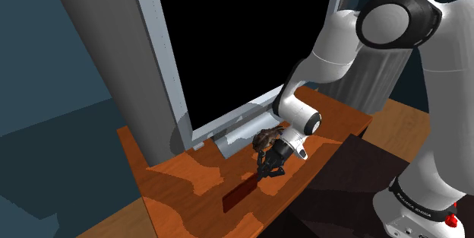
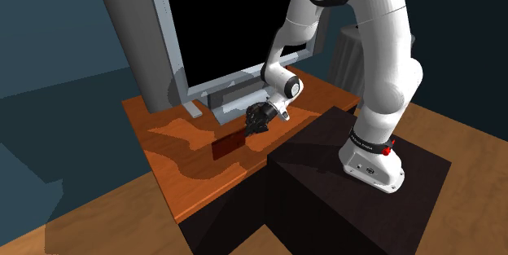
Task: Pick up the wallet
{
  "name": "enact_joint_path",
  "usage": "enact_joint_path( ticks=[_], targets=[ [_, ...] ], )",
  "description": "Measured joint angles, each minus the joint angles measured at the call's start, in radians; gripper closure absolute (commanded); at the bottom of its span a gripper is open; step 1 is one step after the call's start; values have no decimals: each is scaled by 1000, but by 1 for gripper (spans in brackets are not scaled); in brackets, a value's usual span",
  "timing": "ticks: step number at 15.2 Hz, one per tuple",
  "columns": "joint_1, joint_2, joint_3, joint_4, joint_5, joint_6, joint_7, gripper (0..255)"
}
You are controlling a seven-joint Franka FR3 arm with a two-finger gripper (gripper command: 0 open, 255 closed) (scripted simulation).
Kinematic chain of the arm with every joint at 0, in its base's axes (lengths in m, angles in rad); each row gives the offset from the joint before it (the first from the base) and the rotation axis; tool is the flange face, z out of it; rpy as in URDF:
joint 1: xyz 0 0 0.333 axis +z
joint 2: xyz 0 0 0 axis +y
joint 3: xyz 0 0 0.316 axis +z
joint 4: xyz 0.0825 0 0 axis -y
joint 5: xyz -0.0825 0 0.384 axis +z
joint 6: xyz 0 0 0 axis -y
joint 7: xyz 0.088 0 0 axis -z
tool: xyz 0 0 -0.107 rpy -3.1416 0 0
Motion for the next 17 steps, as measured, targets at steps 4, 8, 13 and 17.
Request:
enact_joint_path(
  ticks=[4,8,13,17],
  targets=[
    [1,-39,-1,-18,-9,1,23,255],
    [4,-107,-1,-49,-25,4,64,255],
    [5,-188,-3,-80,-49,6,120,255],
    [7,-254,-4,-107,-67,7,162,255]
  ],
)
